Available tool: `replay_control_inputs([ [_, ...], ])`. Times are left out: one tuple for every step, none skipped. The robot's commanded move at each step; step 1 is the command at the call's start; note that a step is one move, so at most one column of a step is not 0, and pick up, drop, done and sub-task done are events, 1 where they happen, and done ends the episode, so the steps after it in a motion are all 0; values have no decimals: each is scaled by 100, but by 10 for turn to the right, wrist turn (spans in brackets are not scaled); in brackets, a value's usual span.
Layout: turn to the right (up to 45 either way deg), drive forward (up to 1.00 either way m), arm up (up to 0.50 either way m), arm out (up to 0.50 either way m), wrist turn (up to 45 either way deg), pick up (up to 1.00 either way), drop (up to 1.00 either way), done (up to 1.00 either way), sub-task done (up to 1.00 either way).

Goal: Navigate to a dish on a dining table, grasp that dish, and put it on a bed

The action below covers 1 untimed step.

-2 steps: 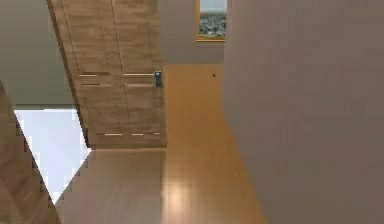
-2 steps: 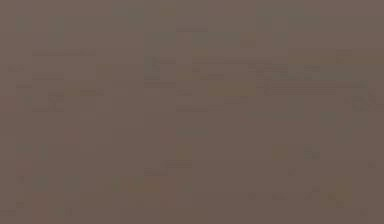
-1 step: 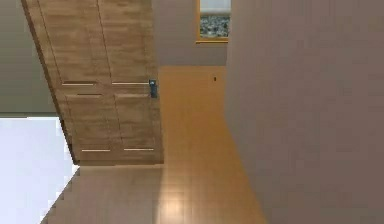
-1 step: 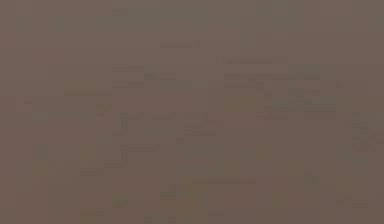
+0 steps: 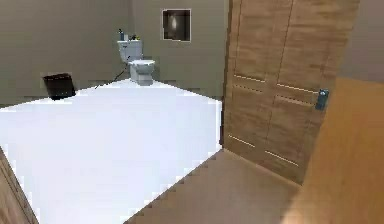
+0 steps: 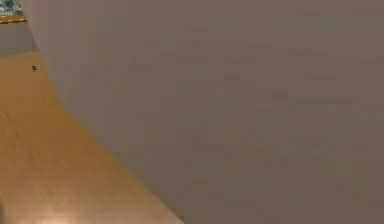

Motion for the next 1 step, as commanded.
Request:
replay_control_inputs([
  [-240,0,0,0,0,0,0,0,0],
])
